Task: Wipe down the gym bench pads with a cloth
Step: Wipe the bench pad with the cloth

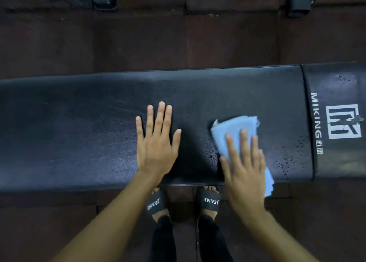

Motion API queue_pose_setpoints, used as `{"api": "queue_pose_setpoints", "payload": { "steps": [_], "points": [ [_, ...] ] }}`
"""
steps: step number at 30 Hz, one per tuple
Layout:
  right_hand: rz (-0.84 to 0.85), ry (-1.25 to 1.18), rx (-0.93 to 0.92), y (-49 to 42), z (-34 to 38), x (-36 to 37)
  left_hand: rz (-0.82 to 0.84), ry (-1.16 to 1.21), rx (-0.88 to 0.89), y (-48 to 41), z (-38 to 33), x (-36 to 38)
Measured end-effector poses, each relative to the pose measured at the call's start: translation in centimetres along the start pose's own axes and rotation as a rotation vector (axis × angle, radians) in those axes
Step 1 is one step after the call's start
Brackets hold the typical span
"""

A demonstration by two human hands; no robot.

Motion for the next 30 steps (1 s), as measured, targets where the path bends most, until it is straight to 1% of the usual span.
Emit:
{"api": "queue_pose_setpoints", "payload": {
  "steps": [2,4,8,10,13,15,18,21,24,26,28,30],
  "points": [
    [0.029,0.01,-0.107,2.5,1.6,0.4,-0.012,0.016,-0.007,-0.1,0.0,0.0],
    [0.023,-0.013,-0.154,1.7,3.2,0.9,-0.014,0.027,-0.015,-0.3,0.1,-0.1],
    [-0.002,-0.054,-0.225,-5.7,5.3,2.2,0.002,0.031,-0.025,-0.3,0.0,-0.1],
    [0.005,-0.07,-0.217,-10.1,5.3,2.4,-0.009,0.025,-0.028,-0.2,0.0,-0.1],
    [-0.017,-0.065,-0.074,-15.6,2.8,1.6,-0.018,0.024,-0.015,-0.2,0.1,-0.1],
    [-0.032,-0.05,0.062,-16.5,-0.4,0.8,-0.013,0.012,-0.005,-0.2,0.2,-0.1],
    [-0.083,-0.041,0.241,-12.7,-5.0,-0.4,-0.024,-0.005,0.003,0.0,0.1,-0.2],
    [-0.12,-0.017,0.349,-5.6,-6.1,-1.1,-0.033,-0.012,0.008,-0.1,0.0,-0.2],
    [-0.102,-0.004,0.279,0.1,-3.1,-0.7,-0.033,-0.006,0.007,-0.4,0.0,-0.2],
    [-0.043,-0.009,0.194,1.1,-0.4,-0.1,-0.033,0.011,0.008,-0.6,-0.1,-0.2],
    [-0.009,-0.02,0.083,-0.6,1.7,0.6,-0.027,0.022,0.007,-0.6,-0.1,-0.3],
    [-0.015,-0.022,-0.035,-4.1,2.5,1.1,-0.015,0.044,-0.007,-0.6,-0.2,-0.4]
  ]
}}
Point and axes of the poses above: each hand's wrist, its own y-axis away from the middle knuckle, its own x-axis out of the palm, z = x × y, the point moved 1 cm from there along -y, towards the middle knuckle, and after that the axes turned 12 degrees about -z, right-handed, at the moved point
